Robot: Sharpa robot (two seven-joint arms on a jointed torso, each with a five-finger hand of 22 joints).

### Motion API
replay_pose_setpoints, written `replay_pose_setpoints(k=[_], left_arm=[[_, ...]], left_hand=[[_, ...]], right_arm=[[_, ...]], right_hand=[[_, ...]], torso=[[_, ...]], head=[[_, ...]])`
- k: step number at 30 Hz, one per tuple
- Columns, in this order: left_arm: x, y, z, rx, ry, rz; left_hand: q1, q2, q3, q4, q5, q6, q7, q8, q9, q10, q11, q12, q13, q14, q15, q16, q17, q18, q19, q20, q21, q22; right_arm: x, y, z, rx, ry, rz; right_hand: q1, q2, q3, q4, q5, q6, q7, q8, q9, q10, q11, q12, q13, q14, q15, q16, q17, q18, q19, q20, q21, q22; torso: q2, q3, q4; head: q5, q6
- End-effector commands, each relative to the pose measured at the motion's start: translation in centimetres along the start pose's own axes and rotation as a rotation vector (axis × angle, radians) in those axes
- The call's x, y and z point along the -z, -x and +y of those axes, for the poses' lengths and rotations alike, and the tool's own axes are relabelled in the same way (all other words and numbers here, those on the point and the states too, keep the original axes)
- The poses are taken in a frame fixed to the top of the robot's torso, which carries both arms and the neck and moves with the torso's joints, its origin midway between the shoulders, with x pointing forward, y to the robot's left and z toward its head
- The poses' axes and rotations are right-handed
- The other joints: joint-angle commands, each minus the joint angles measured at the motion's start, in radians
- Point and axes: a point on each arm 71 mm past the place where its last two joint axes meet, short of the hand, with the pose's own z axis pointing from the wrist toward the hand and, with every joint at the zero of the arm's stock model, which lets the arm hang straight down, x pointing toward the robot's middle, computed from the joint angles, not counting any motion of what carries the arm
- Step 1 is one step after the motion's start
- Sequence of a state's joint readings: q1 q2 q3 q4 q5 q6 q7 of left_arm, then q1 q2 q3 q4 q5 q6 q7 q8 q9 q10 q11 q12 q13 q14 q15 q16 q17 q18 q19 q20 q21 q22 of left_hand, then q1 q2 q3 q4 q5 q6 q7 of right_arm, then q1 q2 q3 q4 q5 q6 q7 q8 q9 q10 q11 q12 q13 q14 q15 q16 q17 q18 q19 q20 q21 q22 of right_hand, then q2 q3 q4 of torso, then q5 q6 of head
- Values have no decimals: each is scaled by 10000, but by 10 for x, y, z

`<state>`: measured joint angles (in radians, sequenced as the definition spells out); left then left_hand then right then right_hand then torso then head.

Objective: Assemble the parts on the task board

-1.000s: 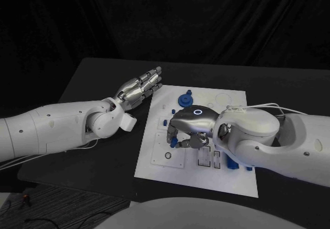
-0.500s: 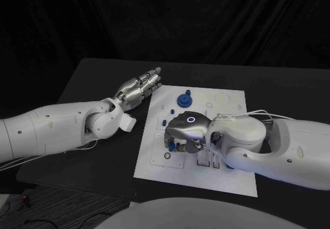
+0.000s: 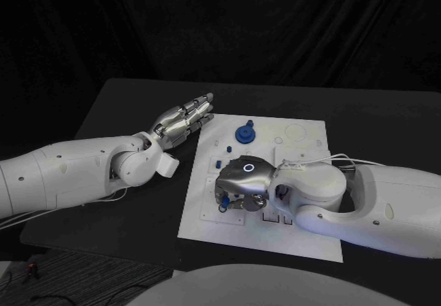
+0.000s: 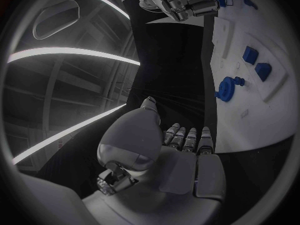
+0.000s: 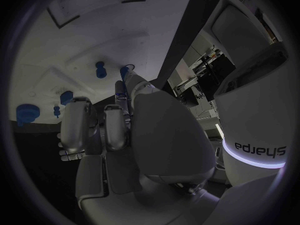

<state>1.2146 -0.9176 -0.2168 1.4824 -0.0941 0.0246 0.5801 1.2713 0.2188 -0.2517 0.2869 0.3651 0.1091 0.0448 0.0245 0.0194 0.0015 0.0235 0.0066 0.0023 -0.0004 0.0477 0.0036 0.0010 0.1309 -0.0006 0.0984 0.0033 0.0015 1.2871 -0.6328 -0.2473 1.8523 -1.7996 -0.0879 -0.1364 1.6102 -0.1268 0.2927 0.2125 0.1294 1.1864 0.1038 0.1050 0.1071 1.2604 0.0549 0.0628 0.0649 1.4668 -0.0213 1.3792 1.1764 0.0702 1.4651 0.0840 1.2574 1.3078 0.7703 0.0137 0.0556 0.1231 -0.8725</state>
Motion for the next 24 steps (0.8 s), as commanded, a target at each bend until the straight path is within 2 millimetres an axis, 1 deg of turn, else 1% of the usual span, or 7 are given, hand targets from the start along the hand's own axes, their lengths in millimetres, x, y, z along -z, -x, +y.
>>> replay_pose_setpoints(k=[1,4,5,7,9,19,24], left_arm=[[0,-2,1,134,123,226],[-1,-2,2,164,168,285],[-1,-3,2,185,160,321],[-1,-3,2,223,134,385],[-2,-3,1,250,101,431],[-3,-4,1,305,35,523],[-3,-4,1,318,13,548]], left_hand=[[91,35,45,5,23,-2,63,43,10,-14,74,27,5,4,83,-36,-10,-107,6,76,-33,-15],[96,38,44,3,20,-6,73,43,9,-14,107,24,4,4,114,-36,-10,-109,6,106,-33,-15],[99,29,39,1,21,-7,79,43,9,-14,121,24,4,4,135,-36,-10,-110,6,124,-33,-15],[82,-17,-1,13,15,6,73,50,11,-14,152,24,3,4,246,-36,-10,-130,6,211,-33,-15],[69,-26,-15,19,14,13,71,53,12,-14,152,29,5,4,280,-36,-10,-137,6,238,-33,-15],[54,-41,-32,24,15,26,68,59,14,-14,168,29,5,4,309,-36,-10,-141,6,268,-33,-15],[44,-36,-36,30,5,23,67,59,14,-14,183,28,4,4,318,-36,-10,-140,6,280,-33,-15]], right_arm=[[0,2,4,106,150,-367],[-1,2,5,104,129,-328],[-1,1,5,109,105,-299],[-2,1,4,118,52,-243],[-2,0,2,122,-6,-190],[-3,-7,0,72,-154,110],[-4,-11,0,22,-241,213]], right_hand=[[-40,-15,51,9,-47,97,41,68,36,104,-28,50,-15,350,-31,51,8,-54,-25,-16,-23,1780],[-55,-33,52,4,-70,102,38,62,37,115,-31,49,-15,350,-35,49,3,-53,-27,-18,-28,1778],[-55,-33,52,4,-70,102,38,62,37,115,-31,49,-15,350,-35,49,3,-53,-27,-18,-28,1778],[-77,-40,53,9,-93,103,38,57,36,119,-30,45,-17,347,-36,42,-11,-52,-29,-20,-32,1777],[-86,-39,56,11,-107,105,36,54,36,122,-31,44,-17,345,-36,40,-16,-50,-33,-21,-42,1774],[-94,-51,83,-8,-161,89,34,27,31,106,-33,23,-23,336,-39,19,-55,-48,-38,-25,-49,1772],[-79,-54,101,-28,-162,96,33,24,33,104,-36,20,-24,331,-39,10,-71,-45,-45,-26,-65,1768]], torso=[[-9,3,-16],[-17,-3,8],[-19,-4,8],[-13,-3,6],[-9,-3,6],[-2,4,2],[-2,-2,12]], head=[[34,-2],[-6,-2],[-11,-2],[-13,-2],[-22,-2],[14,-2],[25,-2]])
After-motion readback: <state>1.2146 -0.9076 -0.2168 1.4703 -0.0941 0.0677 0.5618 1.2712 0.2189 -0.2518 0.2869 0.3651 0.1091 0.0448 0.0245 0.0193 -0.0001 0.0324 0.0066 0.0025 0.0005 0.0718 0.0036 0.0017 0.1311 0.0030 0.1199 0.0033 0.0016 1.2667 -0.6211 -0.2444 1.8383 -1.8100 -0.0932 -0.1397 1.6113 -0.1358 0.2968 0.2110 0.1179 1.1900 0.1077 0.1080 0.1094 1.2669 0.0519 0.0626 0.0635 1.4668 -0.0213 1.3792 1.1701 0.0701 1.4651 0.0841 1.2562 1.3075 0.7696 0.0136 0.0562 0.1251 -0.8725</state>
